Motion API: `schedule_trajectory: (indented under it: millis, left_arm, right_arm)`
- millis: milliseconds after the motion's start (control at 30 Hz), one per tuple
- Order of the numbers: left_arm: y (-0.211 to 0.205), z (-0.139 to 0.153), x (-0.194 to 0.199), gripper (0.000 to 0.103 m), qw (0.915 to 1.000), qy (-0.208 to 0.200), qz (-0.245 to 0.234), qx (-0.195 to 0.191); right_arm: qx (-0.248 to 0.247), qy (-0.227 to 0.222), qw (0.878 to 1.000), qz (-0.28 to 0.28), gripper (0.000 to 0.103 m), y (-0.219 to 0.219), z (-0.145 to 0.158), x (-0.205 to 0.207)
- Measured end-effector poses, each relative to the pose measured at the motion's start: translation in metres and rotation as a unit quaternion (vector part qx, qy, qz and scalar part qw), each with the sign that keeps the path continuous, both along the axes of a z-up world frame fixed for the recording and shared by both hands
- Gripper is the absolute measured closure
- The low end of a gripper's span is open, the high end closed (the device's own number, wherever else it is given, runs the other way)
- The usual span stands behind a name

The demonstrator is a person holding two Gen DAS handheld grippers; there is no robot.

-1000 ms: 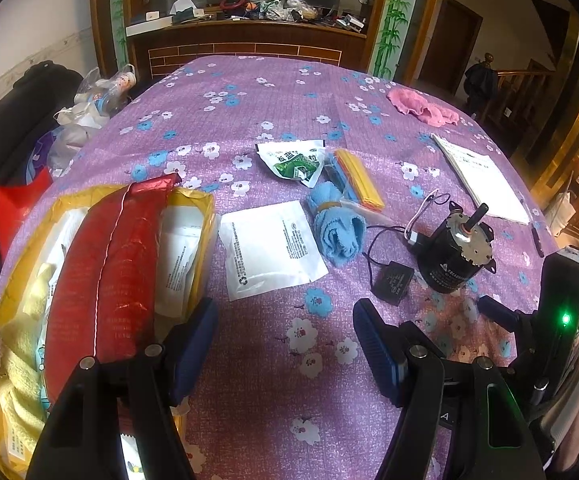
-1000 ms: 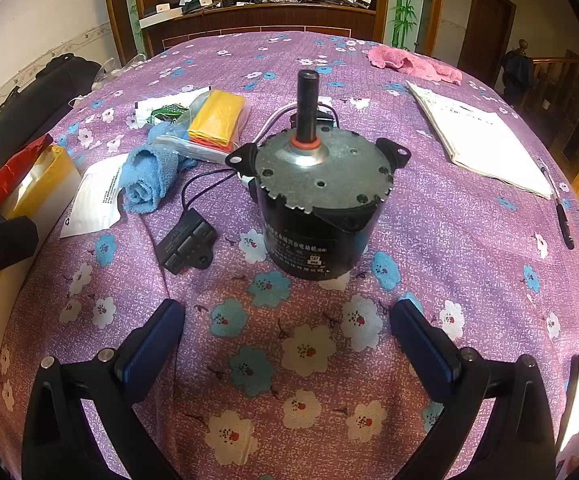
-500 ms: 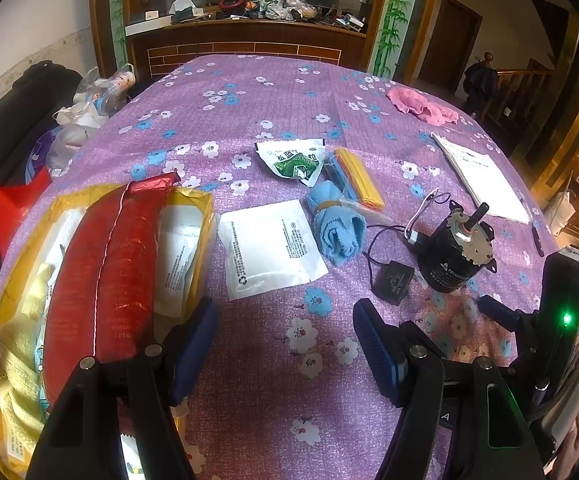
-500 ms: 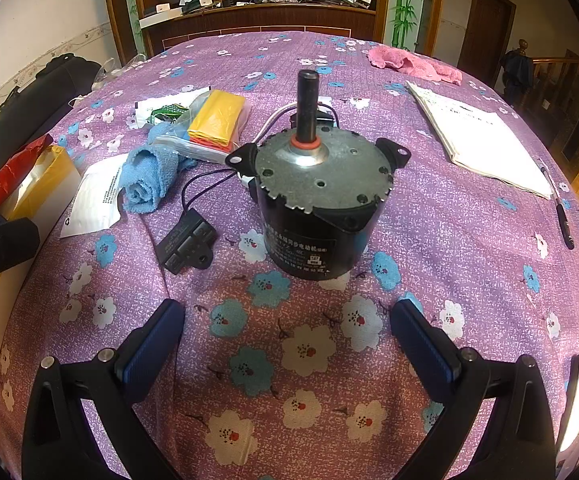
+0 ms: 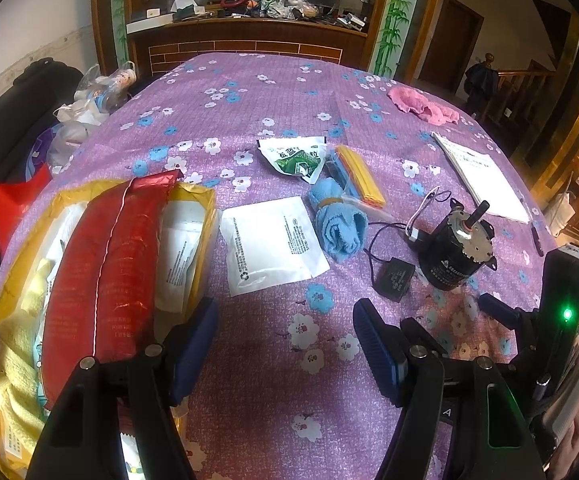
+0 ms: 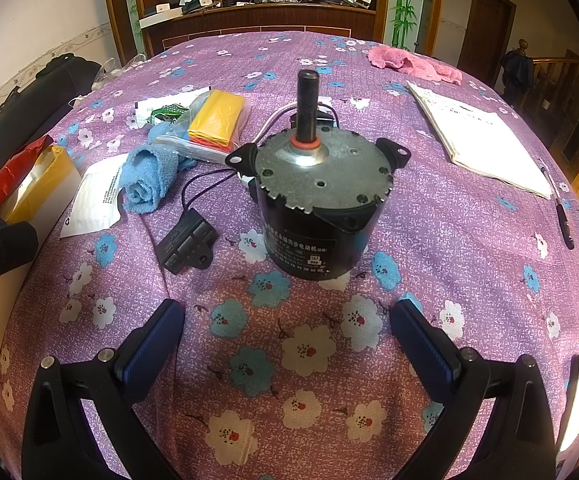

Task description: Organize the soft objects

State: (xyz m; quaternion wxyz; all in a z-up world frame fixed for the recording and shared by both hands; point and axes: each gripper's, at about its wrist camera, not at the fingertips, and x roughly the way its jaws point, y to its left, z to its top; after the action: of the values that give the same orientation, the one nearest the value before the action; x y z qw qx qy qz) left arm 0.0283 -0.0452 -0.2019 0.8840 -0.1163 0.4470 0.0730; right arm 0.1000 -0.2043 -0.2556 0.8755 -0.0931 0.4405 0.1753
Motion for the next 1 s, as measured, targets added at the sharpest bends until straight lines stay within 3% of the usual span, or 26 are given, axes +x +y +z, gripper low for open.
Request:
schedule_trajectory:
  millis: [1000]
  left_arm:
    - [0.0009, -0.0013, -0.0038, 0.030, 1.0000, -0.002, 0.007, -0.005]
  right_arm:
    - [0.000, 0.000, 1.000, 0.000, 0.000, -0.0003, -0.0001, 0.0003]
